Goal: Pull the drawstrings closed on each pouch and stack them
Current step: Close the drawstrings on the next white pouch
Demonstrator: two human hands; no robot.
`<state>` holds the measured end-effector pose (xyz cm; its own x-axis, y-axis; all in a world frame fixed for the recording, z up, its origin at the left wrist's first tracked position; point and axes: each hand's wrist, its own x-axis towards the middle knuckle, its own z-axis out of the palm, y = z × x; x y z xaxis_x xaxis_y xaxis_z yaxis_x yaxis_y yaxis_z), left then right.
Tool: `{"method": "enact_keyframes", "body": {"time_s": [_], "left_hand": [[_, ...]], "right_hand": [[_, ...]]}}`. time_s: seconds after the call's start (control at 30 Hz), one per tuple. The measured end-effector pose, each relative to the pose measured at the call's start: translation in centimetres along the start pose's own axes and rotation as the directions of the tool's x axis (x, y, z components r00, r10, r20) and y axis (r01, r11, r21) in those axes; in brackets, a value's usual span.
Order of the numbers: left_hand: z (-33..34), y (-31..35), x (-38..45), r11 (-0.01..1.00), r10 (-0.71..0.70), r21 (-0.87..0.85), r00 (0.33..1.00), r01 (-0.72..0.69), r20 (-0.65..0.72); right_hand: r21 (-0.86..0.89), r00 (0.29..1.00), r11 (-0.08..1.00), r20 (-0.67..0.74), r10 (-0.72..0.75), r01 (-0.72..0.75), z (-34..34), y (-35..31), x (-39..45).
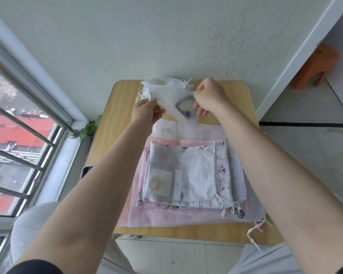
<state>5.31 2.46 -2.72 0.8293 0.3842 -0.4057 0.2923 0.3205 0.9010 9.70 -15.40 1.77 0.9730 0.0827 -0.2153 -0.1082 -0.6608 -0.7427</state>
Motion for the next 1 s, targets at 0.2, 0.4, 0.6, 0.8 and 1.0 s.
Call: {"method": "enact_keyframes", "body": {"time_s": [0.2, 0.4, 0.6, 0.8, 1.0], "left_hand": [[0.8, -2.7, 1.2, 0.963, -0.238, -0.092, 0.961, 0.252, 0.141], [1.2, -3.5, -0.6, 0.881, -0.045, 0.473, 0.999, 0.034, 0.013], [1.6, -4.9, -3.4, 0.377, 0.092, 0.857, 0.935, -0.352, 0.343], [1.6, -6.0, -5.5, 0.214, -0.019, 0.832, 0.849, -0.512, 0.528], [-0.1, -5.5, -5.9, 0.413, 0.110, 0.859, 0.952, -0.304, 0.285]], "right_hand": [[-0.068, 0.998, 0.996, 0.040, -0.046, 0.049, 0.1, 2.2, 0.2], [-0.568, 0.858, 0.803, 0.489, 0.154, 0.179, 1.2, 3.4, -2.0], [-0.786, 0.825, 0.573, 0.471, 0.312, 0.232, 3.5, 3.8, -4.7], [-0.746, 0.922, 0.567, 0.381, -0.066, 0.349, 3.7, 4.9, -6.8], [-0.446, 0.965, 0.858, 0.178, -0.193, 0.254, 2.6, 5.6, -6.7]]}}
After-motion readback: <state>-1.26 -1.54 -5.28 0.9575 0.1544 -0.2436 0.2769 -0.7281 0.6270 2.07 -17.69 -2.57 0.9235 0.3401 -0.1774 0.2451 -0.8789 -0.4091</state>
